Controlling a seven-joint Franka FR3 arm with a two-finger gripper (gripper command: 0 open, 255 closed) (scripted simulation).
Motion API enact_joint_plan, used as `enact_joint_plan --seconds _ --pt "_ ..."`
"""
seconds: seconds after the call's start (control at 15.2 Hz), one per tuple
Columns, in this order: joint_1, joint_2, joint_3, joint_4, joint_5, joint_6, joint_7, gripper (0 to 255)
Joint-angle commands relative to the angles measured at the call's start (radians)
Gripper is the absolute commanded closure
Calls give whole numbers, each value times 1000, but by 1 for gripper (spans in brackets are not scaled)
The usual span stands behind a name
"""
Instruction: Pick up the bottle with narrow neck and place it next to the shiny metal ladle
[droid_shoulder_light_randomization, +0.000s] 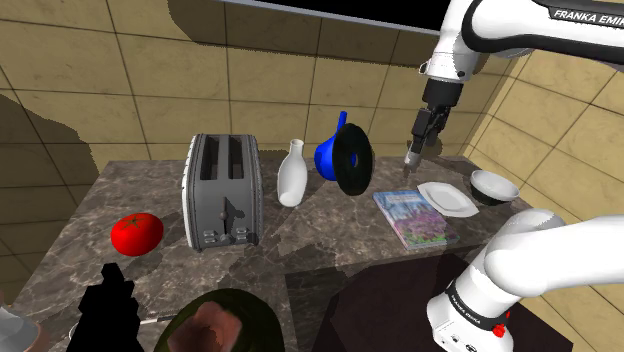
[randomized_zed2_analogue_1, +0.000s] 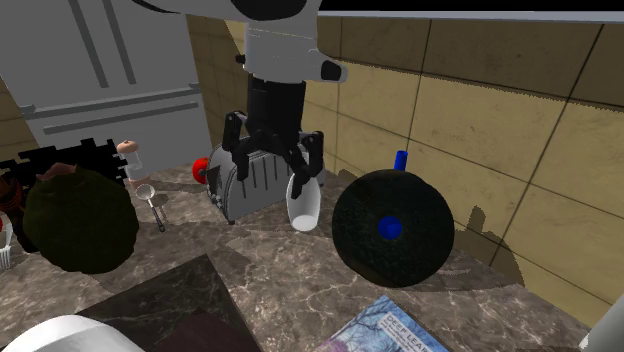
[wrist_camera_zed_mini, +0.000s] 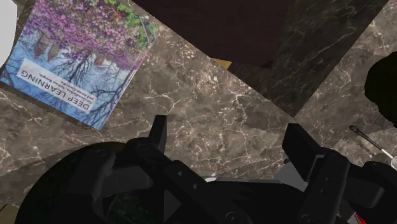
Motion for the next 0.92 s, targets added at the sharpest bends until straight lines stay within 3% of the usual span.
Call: enact_joint_plan --seconds 0.0,0.86 --pt "0 0 0 0 0 0 0 0" --pt "36 451 115 223 7 266 114 0"
